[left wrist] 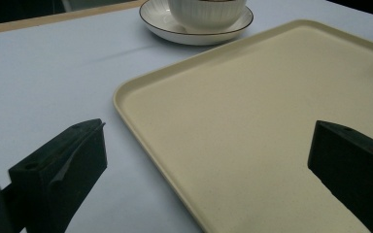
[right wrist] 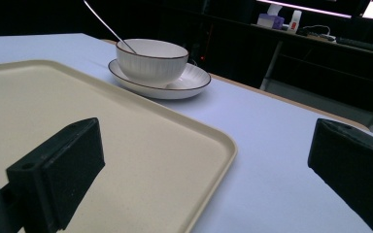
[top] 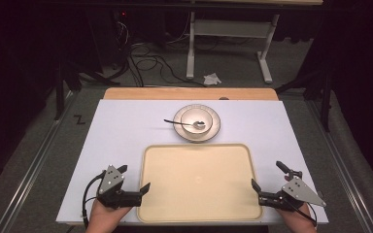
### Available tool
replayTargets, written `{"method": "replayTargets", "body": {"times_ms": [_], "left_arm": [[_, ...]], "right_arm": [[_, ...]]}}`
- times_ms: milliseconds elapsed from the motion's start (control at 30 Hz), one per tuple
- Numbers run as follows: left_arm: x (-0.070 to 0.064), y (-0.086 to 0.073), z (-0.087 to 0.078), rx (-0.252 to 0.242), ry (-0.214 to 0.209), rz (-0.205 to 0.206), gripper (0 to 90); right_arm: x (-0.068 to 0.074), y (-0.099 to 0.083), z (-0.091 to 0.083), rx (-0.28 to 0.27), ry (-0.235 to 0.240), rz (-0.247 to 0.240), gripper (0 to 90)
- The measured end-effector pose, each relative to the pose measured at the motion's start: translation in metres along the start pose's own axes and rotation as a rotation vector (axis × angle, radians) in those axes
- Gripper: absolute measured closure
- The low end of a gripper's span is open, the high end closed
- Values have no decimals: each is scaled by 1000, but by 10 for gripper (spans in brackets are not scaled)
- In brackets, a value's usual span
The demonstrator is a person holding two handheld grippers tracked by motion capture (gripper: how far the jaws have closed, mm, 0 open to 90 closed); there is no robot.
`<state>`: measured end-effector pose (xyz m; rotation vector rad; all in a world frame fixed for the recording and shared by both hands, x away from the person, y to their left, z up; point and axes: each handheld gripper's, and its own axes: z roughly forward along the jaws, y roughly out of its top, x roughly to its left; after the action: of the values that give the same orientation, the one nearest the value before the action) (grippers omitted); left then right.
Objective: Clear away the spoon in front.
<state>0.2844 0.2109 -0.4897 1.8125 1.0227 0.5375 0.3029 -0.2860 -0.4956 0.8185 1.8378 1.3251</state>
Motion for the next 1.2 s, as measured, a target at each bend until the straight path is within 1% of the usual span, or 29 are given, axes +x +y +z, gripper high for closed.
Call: {"method": "replayTargets", "body": {"times_ms": [133,200,233,267,367,400,433,733,833,1200], "left_arm": [[1,1,1,-12,9,-11,14],[1,1,1,-4,16,-5,15],[1,1,1,-4,16,-5,15],[1,0,2,-1,12,-11,15],[2,-1,2,4,7,-12,15],[2,-1,1,6,8,-7,15],[2,-1,1,4,9,-5,16],[1,0,2,7,8,-1,17],[1,-1,3,12,13,4,17],[2,-1,3,9,8,-1,17]], "right_arm": [[-1,-1,-1,-1,9,-10,5],[0,-1,-2,1,14,-8,5],[0,0,-3,1,12,-19,6],[1,0,-3,-7,15,-18,5],[1,1,-2,-5,10,-10,5],[1,1,-1,-4,11,-25,5],[1,0,-1,3,13,-21,5],[1,0,-1,1,14,-23,6],[1,-1,-1,3,18,-16,5],[2,-2,0,10,17,-17,5]]}}
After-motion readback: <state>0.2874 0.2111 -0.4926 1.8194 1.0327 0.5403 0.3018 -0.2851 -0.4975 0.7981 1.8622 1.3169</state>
